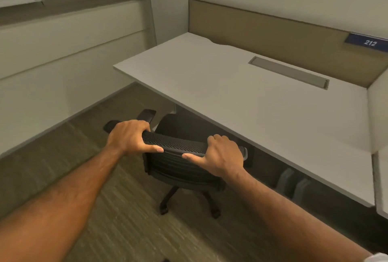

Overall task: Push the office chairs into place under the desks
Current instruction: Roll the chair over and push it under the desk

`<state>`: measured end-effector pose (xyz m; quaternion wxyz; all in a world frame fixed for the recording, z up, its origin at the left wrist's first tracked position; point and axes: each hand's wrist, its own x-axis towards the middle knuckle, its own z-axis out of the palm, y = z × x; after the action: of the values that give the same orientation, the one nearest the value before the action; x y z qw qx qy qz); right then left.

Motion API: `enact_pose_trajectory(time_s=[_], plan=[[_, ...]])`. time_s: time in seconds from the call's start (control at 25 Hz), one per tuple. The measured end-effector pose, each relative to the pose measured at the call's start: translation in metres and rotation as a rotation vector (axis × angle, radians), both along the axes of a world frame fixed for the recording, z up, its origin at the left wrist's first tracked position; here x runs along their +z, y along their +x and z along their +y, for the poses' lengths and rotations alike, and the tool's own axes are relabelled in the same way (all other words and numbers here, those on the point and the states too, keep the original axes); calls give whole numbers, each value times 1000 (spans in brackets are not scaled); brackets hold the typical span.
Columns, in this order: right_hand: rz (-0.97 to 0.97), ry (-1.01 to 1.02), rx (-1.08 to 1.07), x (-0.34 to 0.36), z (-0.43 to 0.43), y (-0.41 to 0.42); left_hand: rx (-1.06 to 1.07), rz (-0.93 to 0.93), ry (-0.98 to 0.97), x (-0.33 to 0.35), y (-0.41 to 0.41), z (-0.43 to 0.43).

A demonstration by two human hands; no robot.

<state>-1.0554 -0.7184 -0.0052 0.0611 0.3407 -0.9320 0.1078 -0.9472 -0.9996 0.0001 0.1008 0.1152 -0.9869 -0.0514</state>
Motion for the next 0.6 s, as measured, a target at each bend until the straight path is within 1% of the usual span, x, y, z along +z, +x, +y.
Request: enact_pose_trajectory(time_s=[0.2,0.4,0.48,0.6], plan=[[-27,62,-79,2,-77,-6,-98,-25,20,-5,-32,-90],[-50,133,-116,9,-141,-4,-156,-26,69,-5,-50,-162],[-67,142,-120,11,-161,-7,-183,-23,78,-3,-57,-183],[-96,138,-126,13,-182,-12,-215,-1,41,2,-64,-203]])
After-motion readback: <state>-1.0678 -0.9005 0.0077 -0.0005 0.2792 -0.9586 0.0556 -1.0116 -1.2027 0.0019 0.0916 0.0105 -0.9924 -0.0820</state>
